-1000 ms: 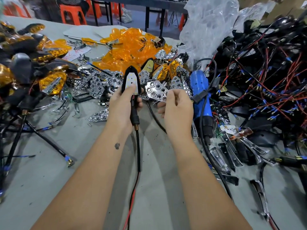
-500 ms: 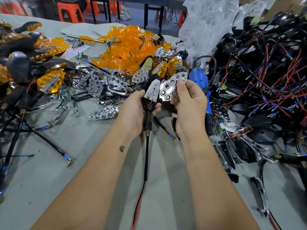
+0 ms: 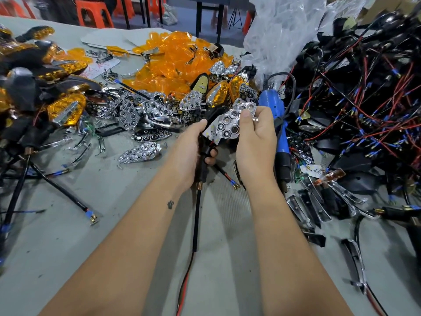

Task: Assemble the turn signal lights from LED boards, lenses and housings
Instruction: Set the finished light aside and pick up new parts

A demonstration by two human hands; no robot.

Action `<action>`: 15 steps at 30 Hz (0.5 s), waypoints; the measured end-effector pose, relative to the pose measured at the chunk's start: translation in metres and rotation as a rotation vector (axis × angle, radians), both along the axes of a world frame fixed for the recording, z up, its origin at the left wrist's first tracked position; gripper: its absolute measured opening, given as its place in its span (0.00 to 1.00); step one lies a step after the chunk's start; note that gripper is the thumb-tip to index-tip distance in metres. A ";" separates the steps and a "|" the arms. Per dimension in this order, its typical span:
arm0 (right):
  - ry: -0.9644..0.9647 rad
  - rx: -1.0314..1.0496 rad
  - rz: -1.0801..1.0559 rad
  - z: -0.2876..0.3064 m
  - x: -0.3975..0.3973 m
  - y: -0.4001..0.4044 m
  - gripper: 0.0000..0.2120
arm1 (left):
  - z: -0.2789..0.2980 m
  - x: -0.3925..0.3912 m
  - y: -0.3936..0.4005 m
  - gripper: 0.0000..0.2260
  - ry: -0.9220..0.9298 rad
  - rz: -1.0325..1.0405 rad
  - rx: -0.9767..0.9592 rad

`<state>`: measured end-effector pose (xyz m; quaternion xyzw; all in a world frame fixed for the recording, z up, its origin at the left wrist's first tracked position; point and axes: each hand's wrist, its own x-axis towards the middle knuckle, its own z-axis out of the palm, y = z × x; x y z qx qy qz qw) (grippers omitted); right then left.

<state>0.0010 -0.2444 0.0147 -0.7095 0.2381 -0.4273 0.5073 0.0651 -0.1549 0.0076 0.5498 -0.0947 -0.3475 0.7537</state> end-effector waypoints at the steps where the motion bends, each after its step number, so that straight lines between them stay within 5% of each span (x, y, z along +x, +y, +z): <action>1: 0.003 0.002 0.009 0.000 0.000 0.000 0.12 | -0.001 0.000 0.000 0.11 -0.005 -0.012 0.008; 12: 0.001 0.032 0.113 0.000 0.002 0.003 0.12 | 0.000 -0.001 0.000 0.14 -0.049 -0.059 -0.019; 15: -0.042 0.193 0.140 0.001 0.003 0.007 0.12 | 0.001 -0.004 -0.001 0.15 -0.071 -0.106 -0.036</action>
